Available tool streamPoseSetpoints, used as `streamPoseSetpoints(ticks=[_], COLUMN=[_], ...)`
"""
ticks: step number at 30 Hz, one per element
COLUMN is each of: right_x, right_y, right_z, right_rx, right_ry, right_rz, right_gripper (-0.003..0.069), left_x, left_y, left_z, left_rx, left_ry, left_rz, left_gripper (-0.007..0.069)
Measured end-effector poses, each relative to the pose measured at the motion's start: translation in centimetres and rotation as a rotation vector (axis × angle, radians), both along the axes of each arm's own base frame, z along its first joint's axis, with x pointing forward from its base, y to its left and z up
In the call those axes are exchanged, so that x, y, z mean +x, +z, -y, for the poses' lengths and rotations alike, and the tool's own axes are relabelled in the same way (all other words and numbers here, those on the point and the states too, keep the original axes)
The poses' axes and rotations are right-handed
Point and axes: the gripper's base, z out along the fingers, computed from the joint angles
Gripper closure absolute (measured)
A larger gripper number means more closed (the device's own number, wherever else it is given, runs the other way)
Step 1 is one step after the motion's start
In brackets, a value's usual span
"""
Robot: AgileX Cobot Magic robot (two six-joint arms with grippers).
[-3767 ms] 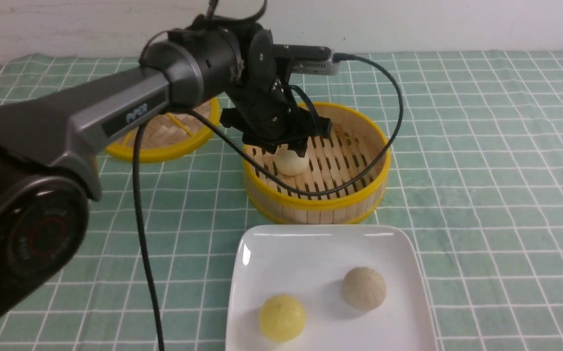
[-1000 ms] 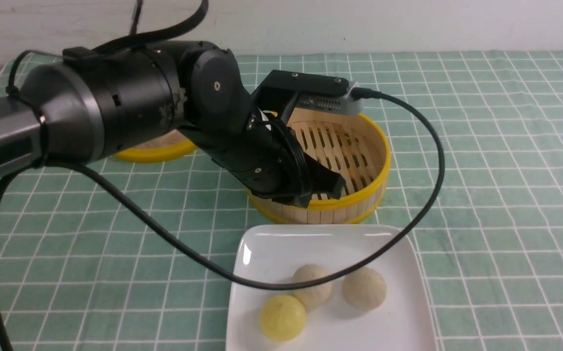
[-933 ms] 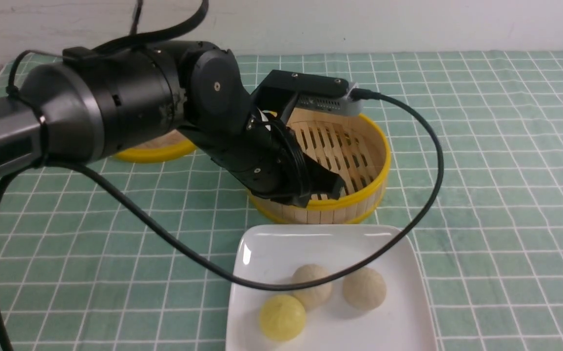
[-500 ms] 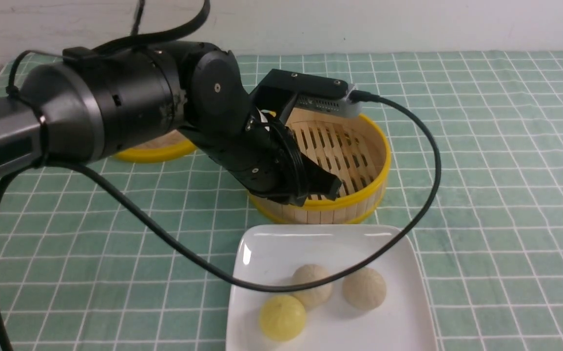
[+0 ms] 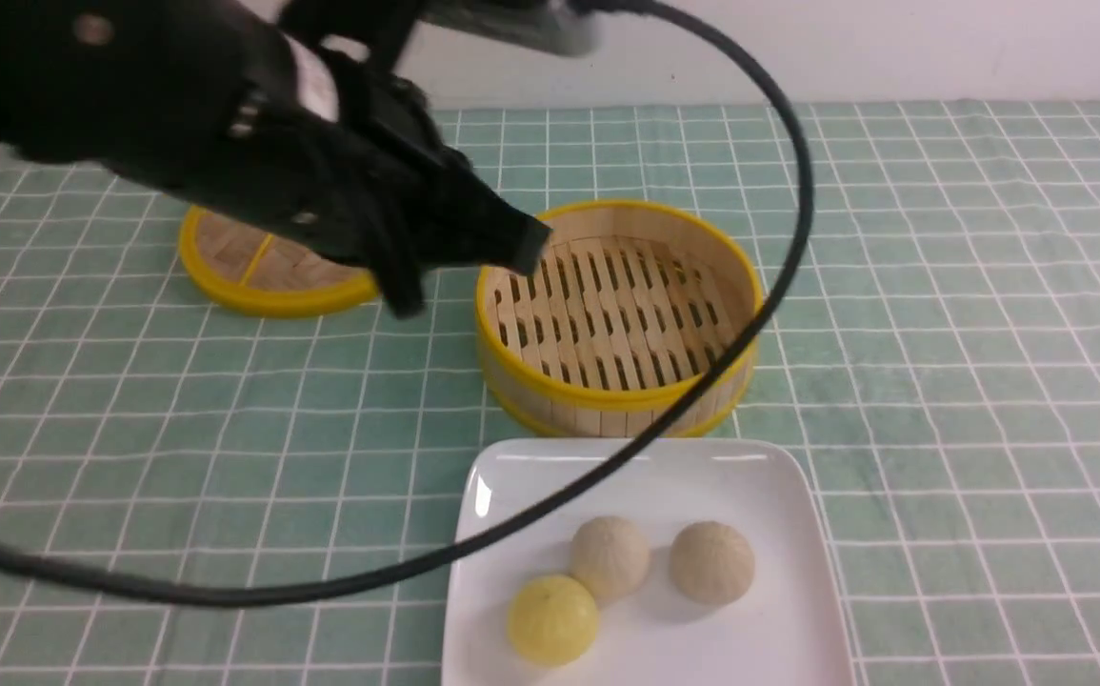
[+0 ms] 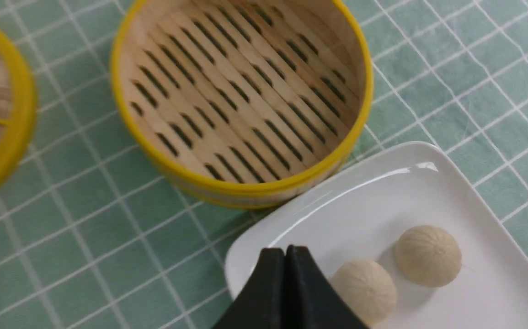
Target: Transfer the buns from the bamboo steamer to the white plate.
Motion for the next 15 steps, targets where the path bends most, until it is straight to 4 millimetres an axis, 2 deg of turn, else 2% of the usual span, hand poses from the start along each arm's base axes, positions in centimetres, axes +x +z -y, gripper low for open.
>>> streamPoseSetpoints(ticks=[1, 4, 7, 9, 11, 14, 15], right_x=[0.0, 0.0, 0.0, 0.0, 0.0, 0.0, 0.0], right_y=[0.0, 0.0, 0.0, 0.0, 0.0, 0.0, 0.0], right_z=[0.1, 0.1, 0.1, 0.1, 0.1, 0.1, 0.1], right_rx=[-0.003, -0.004, -0.005, -0.006, -0.006, -0.006, -0.006], right_ry=[-0.015, -0.021, -0.021, -0.021, -0.021, -0.021, -0.021], right_rz=[-0.001, -0.001, -0.002, -0.001, -0.001, -0.001, -0.001], right_gripper=[0.065, 0.0648, 0.0648, 0.0646, 0.0646, 0.0643, 0.0643], left_x=[-1.3, -4.1, -6.9, -8.8, -10.3, -11.8, -11.9], left_y=[1.3, 3.2, 3.4, 2.0, -0.3, -4.4, -4.6], left_z=[-1.4, -4.4, -6.9, -8.3, -9.2, -9.8, -9.8], left_rx=[0.013, 0.034, 0.014, -0.012, -0.064, -0.22, -0.225], left_ry=[0.03, 0.113, 0.176, 0.195, 0.204, 0.209, 0.206], left_rz=[0.031, 0.054, 0.065, 0.064, 0.069, 0.104, 0.109], left_gripper=[0.0623, 0.0623, 0.0623, 0.0623, 0.0623, 0.0621, 0.0621])
